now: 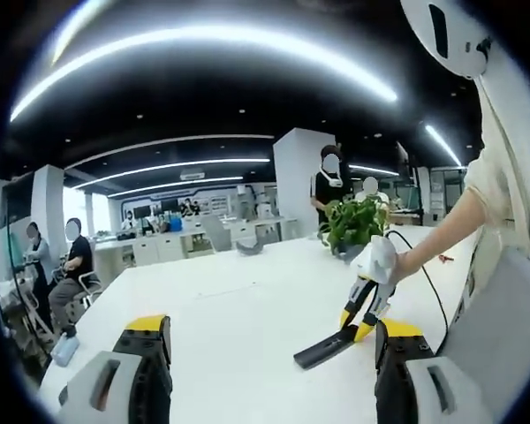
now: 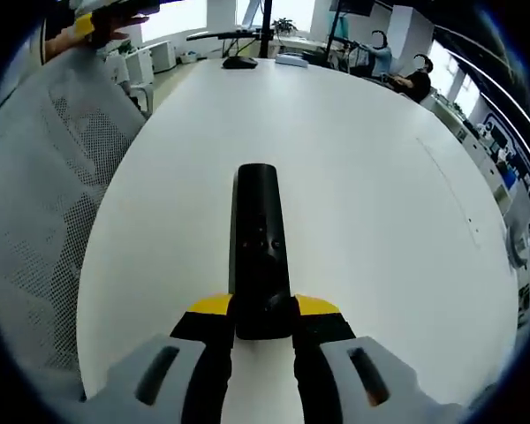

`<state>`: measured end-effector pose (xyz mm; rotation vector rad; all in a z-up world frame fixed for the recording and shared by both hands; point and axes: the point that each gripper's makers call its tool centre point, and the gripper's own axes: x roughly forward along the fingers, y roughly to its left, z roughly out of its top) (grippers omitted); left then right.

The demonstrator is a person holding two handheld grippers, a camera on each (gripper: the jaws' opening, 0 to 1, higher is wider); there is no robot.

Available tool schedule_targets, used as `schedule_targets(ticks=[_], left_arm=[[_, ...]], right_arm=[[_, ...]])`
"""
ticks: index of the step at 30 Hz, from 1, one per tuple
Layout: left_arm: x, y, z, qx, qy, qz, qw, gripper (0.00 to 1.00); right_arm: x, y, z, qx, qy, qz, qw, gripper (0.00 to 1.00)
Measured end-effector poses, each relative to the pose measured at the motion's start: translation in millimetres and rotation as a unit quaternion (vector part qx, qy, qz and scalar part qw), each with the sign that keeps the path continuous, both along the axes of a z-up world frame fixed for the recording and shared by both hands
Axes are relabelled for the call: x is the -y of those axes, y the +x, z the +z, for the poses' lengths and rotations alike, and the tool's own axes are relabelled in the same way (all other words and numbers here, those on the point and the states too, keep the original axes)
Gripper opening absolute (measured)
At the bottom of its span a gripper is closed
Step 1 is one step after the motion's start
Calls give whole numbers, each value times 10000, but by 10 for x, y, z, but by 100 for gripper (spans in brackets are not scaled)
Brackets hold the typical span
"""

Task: Press the specified remote control buttons in sequence, fully releasing each button before pressing the next.

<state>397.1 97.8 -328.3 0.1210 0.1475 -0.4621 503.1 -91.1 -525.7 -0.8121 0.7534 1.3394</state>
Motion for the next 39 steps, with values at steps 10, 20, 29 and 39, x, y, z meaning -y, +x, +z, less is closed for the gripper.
schedule_targets(ticks=[10, 20, 29, 39], left_arm=[[-7, -1, -53, -179, -48, 26, 9998, 100], [0, 3, -99, -264, 28, 9, 9996, 100], [-9, -8, -119, -265, 173, 2, 9995, 100], [-51, -17, -102, -232, 152, 65, 9996, 100]], right_arm=[[17, 359, -2, 19, -106, 120, 9999, 25], [68, 690, -5, -14, -126, -2, 9999, 25], [34, 776, 6, 73, -147, 6, 9999, 25], [-24, 723, 156, -16, 964, -1717, 9804, 49]])
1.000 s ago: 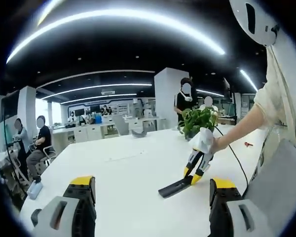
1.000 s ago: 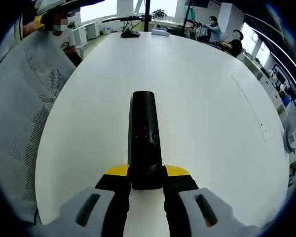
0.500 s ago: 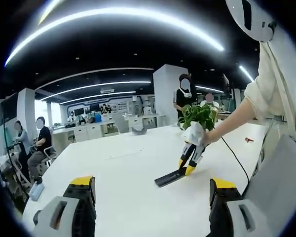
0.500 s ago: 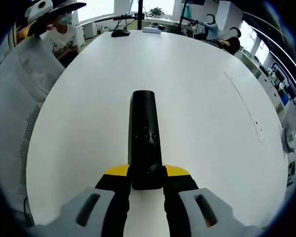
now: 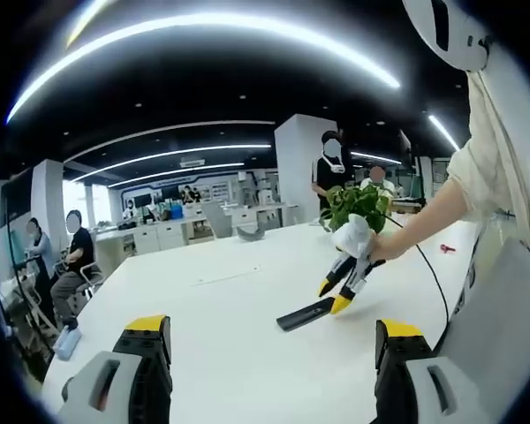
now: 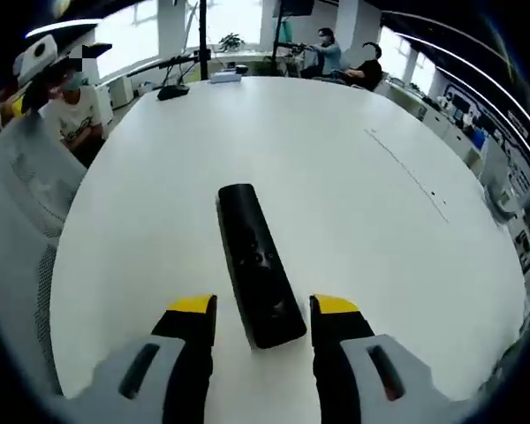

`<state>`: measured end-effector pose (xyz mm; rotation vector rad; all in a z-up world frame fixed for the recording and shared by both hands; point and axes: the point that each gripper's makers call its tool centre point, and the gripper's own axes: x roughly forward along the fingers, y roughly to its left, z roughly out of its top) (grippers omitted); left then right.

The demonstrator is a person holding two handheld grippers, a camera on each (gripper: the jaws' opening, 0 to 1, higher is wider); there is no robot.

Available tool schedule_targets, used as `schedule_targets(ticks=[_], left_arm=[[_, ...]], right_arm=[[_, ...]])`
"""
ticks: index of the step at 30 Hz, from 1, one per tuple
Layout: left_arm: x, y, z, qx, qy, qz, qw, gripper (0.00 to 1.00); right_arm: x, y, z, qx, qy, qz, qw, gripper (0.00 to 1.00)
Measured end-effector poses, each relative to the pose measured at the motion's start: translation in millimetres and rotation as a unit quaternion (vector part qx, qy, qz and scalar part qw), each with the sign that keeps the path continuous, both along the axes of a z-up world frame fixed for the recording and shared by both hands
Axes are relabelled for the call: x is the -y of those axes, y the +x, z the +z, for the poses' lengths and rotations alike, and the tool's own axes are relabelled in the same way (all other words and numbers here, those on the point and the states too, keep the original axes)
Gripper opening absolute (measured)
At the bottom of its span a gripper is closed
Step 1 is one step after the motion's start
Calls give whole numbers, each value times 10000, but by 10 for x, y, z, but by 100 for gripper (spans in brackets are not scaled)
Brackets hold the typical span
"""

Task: Press the specified remote control buttons in sequence, fully releasing each button before pressing the next.

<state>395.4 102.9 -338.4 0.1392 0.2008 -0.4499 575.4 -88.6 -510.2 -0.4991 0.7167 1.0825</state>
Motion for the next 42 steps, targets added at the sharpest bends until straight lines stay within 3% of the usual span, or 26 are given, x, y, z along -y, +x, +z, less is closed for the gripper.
schedule_targets(ticks=[4, 11, 21, 42], left_arm=[[9, -1, -2, 7, 17, -21, 10000, 100], [17, 4, -1, 21, 11, -40, 10000, 100], [22, 10, 9, 44, 55, -35, 10000, 100], [51, 9, -1, 67, 164, -95, 9998, 100]], right_arm=[[-11, -86, 128, -157, 656, -701, 9953, 68], [11, -208, 411, 122, 1275, -1384, 9821, 100], [44, -436, 811, 369, 1772, -1723, 9683, 100], [316, -975, 1527, 1031, 2196, -2133, 9464, 100]])
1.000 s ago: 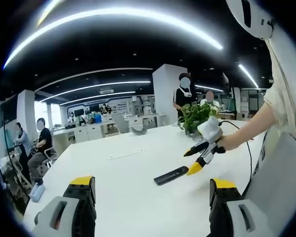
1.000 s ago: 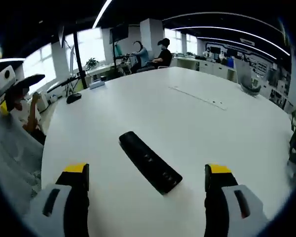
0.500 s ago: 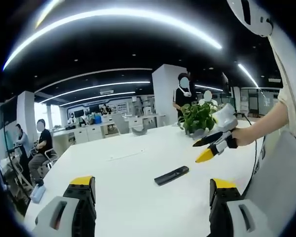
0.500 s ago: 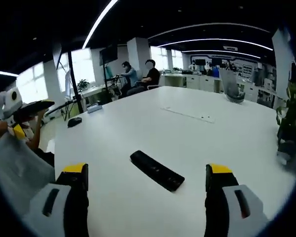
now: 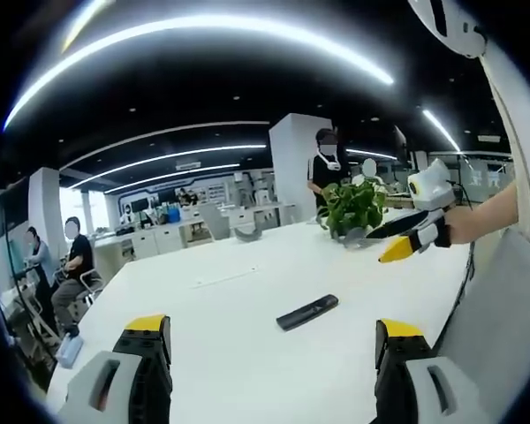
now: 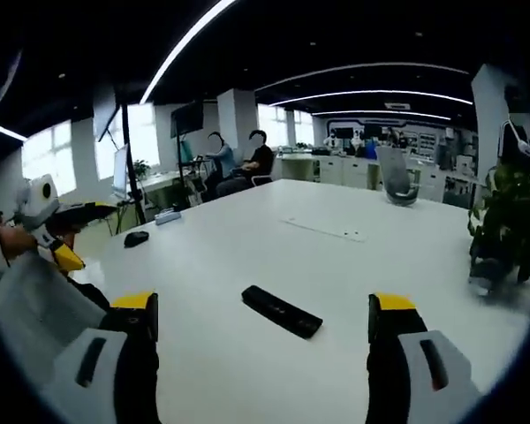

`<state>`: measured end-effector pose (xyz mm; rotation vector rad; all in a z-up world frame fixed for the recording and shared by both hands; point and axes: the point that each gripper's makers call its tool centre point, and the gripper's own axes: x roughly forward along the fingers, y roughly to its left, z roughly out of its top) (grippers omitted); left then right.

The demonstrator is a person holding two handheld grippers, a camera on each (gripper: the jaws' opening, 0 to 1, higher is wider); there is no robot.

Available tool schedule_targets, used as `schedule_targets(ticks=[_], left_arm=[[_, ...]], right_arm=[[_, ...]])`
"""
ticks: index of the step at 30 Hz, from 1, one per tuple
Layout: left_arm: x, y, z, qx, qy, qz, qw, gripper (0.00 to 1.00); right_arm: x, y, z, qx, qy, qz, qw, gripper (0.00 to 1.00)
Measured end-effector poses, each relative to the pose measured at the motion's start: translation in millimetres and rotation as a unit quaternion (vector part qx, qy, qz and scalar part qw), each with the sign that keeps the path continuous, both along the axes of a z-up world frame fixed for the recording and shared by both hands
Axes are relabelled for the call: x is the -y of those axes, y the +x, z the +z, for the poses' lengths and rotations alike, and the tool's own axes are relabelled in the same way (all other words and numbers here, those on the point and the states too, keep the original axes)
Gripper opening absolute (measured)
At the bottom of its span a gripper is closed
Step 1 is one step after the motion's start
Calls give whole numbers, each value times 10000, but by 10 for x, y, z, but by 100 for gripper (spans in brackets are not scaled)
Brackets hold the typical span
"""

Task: Press the specified remote control buttons in sequence, fully releasing each button before pressing the next.

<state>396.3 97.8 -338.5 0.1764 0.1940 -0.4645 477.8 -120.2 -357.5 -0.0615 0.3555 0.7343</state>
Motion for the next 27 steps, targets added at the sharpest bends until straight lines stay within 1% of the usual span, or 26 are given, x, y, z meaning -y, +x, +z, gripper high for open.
schedule_targets(ticks=[7, 9, 10, 12, 19, 22, 25, 27], left_arm=[[-29, 0, -4, 37, -10, 31, 10000, 100], [-30, -1, -7, 41, 0, 32, 10000, 100], [-33, -3, -17, 36, 16, 25, 10000, 100], [-23, -12, -43, -18, 7, -17, 10000, 100], [-4, -34, -49, 28, 65, -100, 9999, 100], [6, -38, -27, 60, 48, -101, 9999, 100], [26, -44, 6, 97, -9, -108, 9999, 100], [29, -47, 8, 105, -8, -109, 9999, 100]], right_arm=[[74, -124, 193, 239, -67, -104, 9996, 100], [81, -166, 244, 263, 48, -116, 9996, 100], [93, -212, 284, 250, 182, -146, 9994, 100], [128, -270, 333, 254, 314, -227, 9989, 100], [252, -495, 413, 320, 294, -363, 9984, 100], [311, -584, 449, 345, 342, -429, 9979, 100], [395, -671, 471, 413, 277, -545, 9973, 100], [426, -710, 498, 457, 345, -589, 9966, 100]])
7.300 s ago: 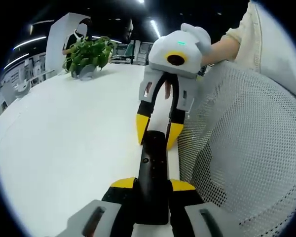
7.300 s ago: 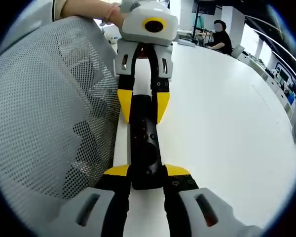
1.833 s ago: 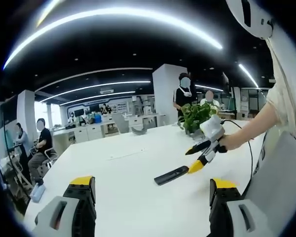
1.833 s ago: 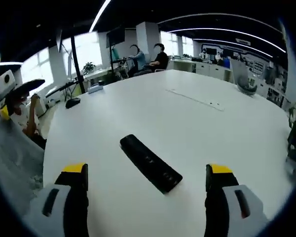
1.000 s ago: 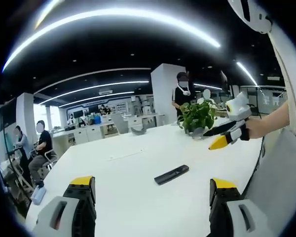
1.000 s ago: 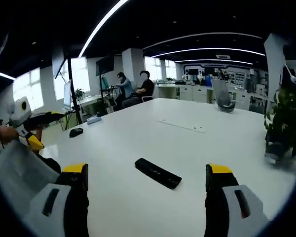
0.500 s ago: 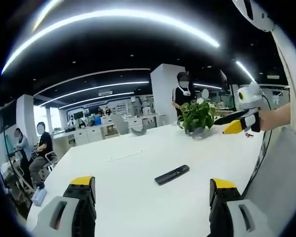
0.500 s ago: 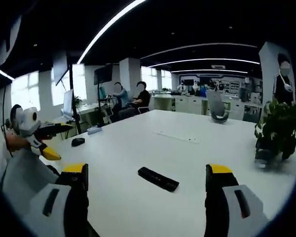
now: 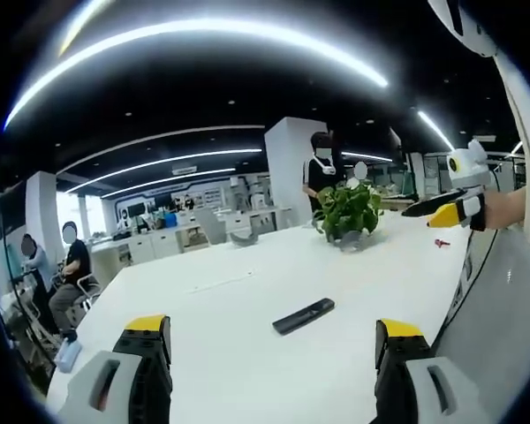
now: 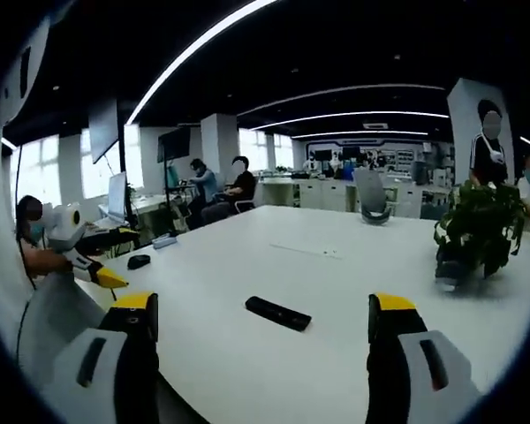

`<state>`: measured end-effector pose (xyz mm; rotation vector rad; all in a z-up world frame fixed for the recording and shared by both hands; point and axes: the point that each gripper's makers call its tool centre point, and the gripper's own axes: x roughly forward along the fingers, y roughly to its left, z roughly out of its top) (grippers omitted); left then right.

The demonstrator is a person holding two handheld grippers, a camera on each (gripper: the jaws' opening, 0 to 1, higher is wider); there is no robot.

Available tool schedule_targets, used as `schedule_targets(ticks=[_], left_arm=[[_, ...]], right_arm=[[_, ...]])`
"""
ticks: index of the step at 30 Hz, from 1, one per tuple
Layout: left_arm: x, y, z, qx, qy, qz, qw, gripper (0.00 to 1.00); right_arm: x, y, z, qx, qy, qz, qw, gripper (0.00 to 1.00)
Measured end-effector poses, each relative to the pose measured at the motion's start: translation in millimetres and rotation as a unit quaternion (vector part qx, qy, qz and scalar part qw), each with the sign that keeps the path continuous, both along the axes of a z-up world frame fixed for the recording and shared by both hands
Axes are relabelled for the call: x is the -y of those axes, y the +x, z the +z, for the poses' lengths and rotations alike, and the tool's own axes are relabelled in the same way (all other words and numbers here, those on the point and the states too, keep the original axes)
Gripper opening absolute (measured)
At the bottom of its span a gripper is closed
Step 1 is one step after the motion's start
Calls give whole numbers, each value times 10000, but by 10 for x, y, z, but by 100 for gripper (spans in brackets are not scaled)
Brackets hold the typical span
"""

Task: Press the specified remote control buttons in sequence, fully releasing each button before pressing the next.

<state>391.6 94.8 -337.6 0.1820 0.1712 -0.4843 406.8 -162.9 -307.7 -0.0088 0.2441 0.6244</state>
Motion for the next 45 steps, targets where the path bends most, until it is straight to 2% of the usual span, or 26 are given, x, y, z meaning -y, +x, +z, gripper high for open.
schedule_targets(ticks=[2, 6, 11, 17, 22, 40, 45], left_arm=[[-1, -3, -24, -49, 40, 15, 10000, 100], [-3, -6, -34, -33, 139, 9, 9999, 100], [-7, -10, -34, -21, 149, 5, 9999, 100], [11, -20, -54, -56, 167, -50, 9998, 100], [27, -37, -48, -68, 135, -36, 9999, 100], [100, -61, -25, -127, 41, -121, 9998, 100], [125, -67, 15, -106, -92, -153, 9998, 100]], right_arm=[[9, -40, 66, 43, 213, -16, 9998, 100], [71, -103, 156, 246, 214, -132, 9994, 100], [164, -180, 117, 283, 253, -308, 9988, 100], [218, -138, 60, 313, 95, -433, 9985, 98], [261, -135, -54, 91, 37, -474, 9988, 92], [242, -143, -125, -20, -135, -422, 9990, 91], [226, -144, -116, 0, -127, -385, 9992, 91]])
